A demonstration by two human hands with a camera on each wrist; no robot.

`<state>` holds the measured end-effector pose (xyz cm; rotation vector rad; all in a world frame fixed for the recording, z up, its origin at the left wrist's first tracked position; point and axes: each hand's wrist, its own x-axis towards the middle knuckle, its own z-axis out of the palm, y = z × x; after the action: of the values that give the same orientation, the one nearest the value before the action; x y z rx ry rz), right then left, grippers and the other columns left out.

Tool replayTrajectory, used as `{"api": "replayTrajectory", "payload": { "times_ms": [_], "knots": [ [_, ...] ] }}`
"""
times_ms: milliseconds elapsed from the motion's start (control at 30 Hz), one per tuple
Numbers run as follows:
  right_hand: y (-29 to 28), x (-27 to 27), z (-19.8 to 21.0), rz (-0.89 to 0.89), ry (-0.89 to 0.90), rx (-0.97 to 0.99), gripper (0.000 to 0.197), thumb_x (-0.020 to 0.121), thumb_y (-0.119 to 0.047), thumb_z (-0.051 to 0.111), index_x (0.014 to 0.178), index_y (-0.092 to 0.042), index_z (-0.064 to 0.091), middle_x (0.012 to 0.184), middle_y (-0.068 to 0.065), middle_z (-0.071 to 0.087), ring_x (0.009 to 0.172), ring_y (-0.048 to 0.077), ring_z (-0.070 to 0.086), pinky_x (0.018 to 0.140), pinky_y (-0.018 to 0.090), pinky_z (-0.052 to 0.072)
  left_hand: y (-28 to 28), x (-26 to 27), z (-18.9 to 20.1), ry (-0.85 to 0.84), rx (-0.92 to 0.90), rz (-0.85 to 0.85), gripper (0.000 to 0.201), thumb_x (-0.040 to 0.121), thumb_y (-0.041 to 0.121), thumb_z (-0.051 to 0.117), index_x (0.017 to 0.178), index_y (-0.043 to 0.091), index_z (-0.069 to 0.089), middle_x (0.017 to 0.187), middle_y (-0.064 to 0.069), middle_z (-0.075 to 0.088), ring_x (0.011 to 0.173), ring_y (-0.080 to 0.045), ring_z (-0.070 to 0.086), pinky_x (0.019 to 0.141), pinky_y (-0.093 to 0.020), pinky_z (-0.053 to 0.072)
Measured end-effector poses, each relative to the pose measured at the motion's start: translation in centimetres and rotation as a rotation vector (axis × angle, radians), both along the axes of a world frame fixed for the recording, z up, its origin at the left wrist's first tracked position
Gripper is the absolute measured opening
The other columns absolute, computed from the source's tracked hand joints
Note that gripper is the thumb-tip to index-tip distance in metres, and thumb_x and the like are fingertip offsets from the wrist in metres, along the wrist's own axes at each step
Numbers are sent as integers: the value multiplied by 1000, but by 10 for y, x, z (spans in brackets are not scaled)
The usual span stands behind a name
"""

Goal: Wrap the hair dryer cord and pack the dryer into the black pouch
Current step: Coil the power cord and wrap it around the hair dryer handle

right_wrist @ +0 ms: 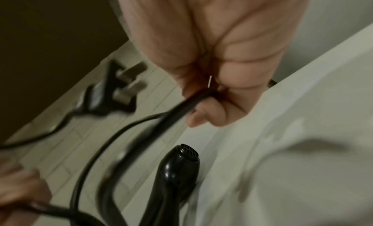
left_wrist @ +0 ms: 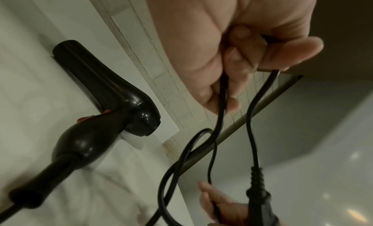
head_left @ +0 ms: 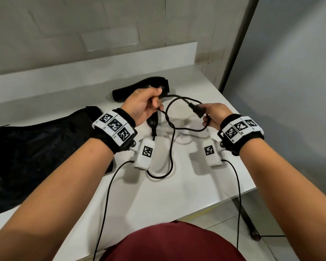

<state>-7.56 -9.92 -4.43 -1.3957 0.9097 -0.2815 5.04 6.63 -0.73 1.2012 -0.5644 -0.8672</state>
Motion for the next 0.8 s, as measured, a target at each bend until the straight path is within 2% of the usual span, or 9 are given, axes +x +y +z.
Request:
{"api": "replayTrajectory", "payload": {
  "times_ms": [167, 300, 367, 433, 533, 600, 667, 733, 800],
  "knots": [
    [0, -8, 15, 46, -194, 94, 25, 88, -15, 42, 96, -10, 64, 81, -3, 59, 46, 11, 26, 45, 21, 32, 4, 3, -4, -44, 36, 47, 66, 93, 2, 39, 29, 15, 50, 30, 5, 43, 32, -6, 42, 51, -22, 44],
    [13, -4, 18, 303, -86, -314, 25, 90, -15, 49, 113, -18, 59, 83, -6, 57, 46, 5, 40, 48, 20, 38, -3, -1, -5, -203, 118, 12, 65, 93, 6, 45, 29, 15, 54, 32, 5, 49, 35, -5, 44, 56, -20, 41],
    [21, 0, 16, 370, -55, -469, 30, 90, -14, 50, 120, -21, 56, 75, 0, 53, 59, 10, 50, 45, 16, 39, -8, -6, -4, -289, 146, -37, 63, 93, 7, 46, 31, 15, 56, 33, 5, 51, 36, -4, 43, 57, -20, 39],
    [28, 4, 14, 383, -108, -495, 29, 91, -11, 48, 117, -23, 57, 61, -2, 46, 56, 15, 46, 42, 16, 37, -13, -11, -3, -411, 187, -70, 60, 93, 11, 48, 34, 17, 57, 35, 6, 52, 39, -3, 42, 56, -17, 38],
    [30, 7, 13, 334, -103, -573, 19, 91, -9, 48, 99, -7, 65, 47, -15, 52, 38, -1, 45, 41, 7, 34, -17, -16, -2, -648, 298, -99, 45, 92, 24, 52, 49, 17, 58, 42, 11, 56, 48, -5, 44, 57, -14, 40],
    [28, 7, 11, 287, -84, -658, 19, 91, -11, 50, 93, -3, 67, 60, -18, 53, 40, -11, 48, 44, 3, 36, -17, -17, -3, -820, 295, -81, 34, 89, 31, 55, 59, 18, 63, 54, 11, 56, 56, -7, 46, 60, -13, 40],
    [24, 6, 11, 258, -100, -718, 19, 90, -12, 51, 92, -3, 68, 71, -11, 55, 45, -15, 50, 48, 2, 38, -17, -15, -4, -937, 178, 67, 24, 86, 29, 57, 77, 10, 70, 70, 10, 50, 64, -4, 47, 65, -7, 38],
    [22, 6, 11, 266, -121, -759, 16, 88, -9, 52, 91, -2, 67, 78, -4, 55, 46, -10, 52, 49, 4, 39, -18, -5, -5, -947, 100, 263, 27, 87, 27, 53, 91, 5, 70, 84, 7, 50, 78, -4, 50, 76, -4, 37],
    [21, 5, 11, 303, -145, -778, 14, 87, -4, 52, 91, 1, 65, 76, -6, 50, 45, -6, 53, 50, 6, 41, -23, 6, -4, -852, 151, 359, 27, 91, 24, 48, 96, 7, 68, 96, -4, 58, 86, -9, 52, 85, -12, 41]
  ]
}}
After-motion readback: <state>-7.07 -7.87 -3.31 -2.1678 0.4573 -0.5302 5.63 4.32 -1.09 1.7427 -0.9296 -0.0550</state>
